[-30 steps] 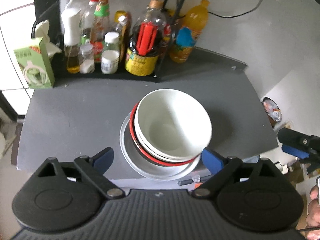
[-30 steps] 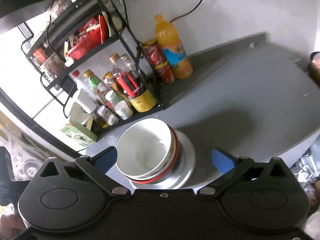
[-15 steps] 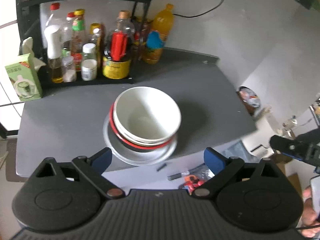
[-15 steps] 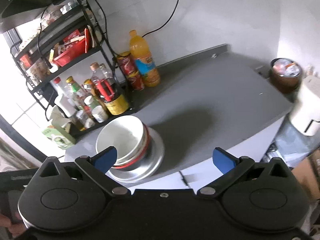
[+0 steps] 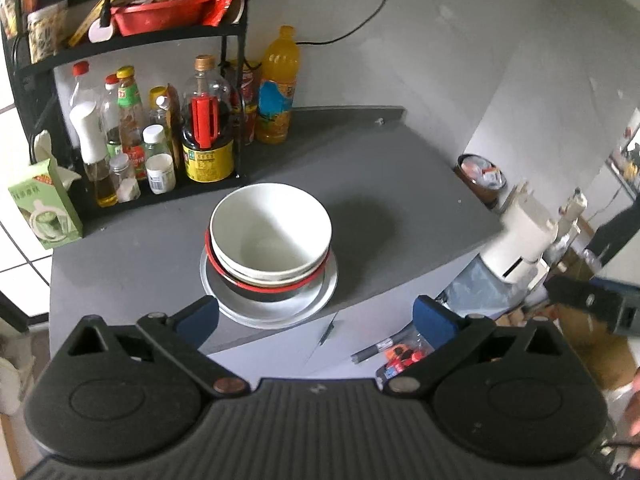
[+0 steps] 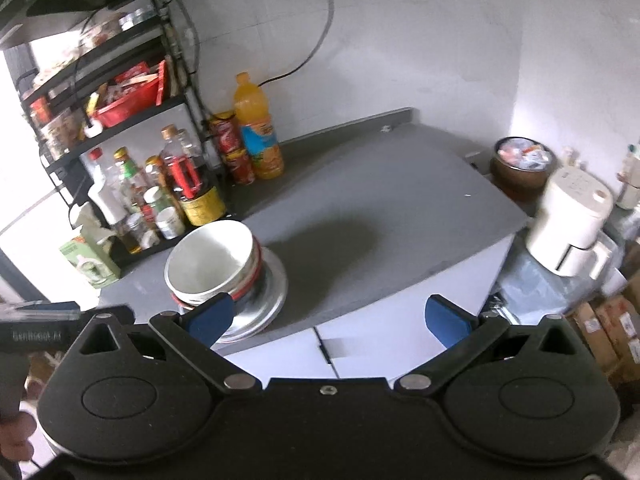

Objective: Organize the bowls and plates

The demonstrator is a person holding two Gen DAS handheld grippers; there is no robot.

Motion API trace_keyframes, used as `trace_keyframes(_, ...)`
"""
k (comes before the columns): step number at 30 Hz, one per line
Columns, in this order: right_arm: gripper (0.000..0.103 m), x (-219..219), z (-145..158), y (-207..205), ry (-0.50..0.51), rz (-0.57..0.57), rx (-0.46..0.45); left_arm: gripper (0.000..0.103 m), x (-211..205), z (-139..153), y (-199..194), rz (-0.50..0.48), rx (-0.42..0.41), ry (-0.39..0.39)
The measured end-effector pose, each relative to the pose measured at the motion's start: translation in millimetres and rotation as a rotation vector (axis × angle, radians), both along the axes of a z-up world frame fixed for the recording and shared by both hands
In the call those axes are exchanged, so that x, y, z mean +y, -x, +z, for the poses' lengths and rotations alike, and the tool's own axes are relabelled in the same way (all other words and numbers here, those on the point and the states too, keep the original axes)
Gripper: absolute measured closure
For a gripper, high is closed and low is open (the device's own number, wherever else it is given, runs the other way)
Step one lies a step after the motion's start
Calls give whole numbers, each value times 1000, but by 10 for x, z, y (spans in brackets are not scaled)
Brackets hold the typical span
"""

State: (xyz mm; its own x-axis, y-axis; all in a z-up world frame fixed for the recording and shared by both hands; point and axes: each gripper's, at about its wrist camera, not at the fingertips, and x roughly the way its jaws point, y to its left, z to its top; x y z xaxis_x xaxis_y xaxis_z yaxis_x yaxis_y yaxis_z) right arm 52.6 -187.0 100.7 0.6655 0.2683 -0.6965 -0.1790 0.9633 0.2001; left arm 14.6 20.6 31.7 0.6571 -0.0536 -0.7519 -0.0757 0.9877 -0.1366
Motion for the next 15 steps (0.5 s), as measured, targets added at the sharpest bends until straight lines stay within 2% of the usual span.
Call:
trace_keyframes(6, 0, 19, 9, 148, 42, -31, -67, 1, -39, 3, 191, 14, -21, -13)
trace_keyframes(8, 0, 21, 19, 160, 36, -41, -65, 1, -51, 52, 276, 15, -33, 15)
trace_keyframes(15, 0, 58, 11, 270, 23, -14, -53, 1, -122, 212, 489, 32, -85, -26)
